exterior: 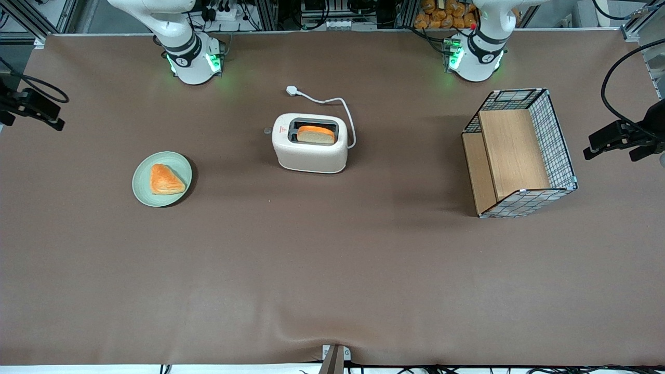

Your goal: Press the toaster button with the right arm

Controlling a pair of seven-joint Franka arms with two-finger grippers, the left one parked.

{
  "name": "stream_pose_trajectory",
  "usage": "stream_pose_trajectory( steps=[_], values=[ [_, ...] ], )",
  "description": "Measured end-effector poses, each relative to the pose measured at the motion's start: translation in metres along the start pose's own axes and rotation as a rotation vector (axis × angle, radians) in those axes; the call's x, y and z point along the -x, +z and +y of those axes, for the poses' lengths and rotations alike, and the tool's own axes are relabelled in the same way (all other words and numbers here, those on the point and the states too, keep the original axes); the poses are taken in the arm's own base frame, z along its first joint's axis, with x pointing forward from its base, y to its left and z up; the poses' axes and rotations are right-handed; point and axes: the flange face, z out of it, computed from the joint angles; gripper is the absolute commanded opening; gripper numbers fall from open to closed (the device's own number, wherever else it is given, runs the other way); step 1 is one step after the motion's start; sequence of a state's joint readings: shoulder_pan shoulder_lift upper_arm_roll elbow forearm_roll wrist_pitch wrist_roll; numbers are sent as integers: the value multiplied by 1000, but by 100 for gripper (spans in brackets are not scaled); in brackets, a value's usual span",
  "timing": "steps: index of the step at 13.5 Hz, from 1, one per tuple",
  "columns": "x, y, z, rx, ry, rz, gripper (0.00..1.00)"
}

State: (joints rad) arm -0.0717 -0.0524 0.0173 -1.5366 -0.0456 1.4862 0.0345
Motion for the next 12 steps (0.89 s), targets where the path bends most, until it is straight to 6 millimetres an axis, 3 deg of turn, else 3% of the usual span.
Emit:
stream_pose_trajectory(
  steps=[12],
  values=[
    [-1,10,10,-43,17,-24,100]
  ],
)
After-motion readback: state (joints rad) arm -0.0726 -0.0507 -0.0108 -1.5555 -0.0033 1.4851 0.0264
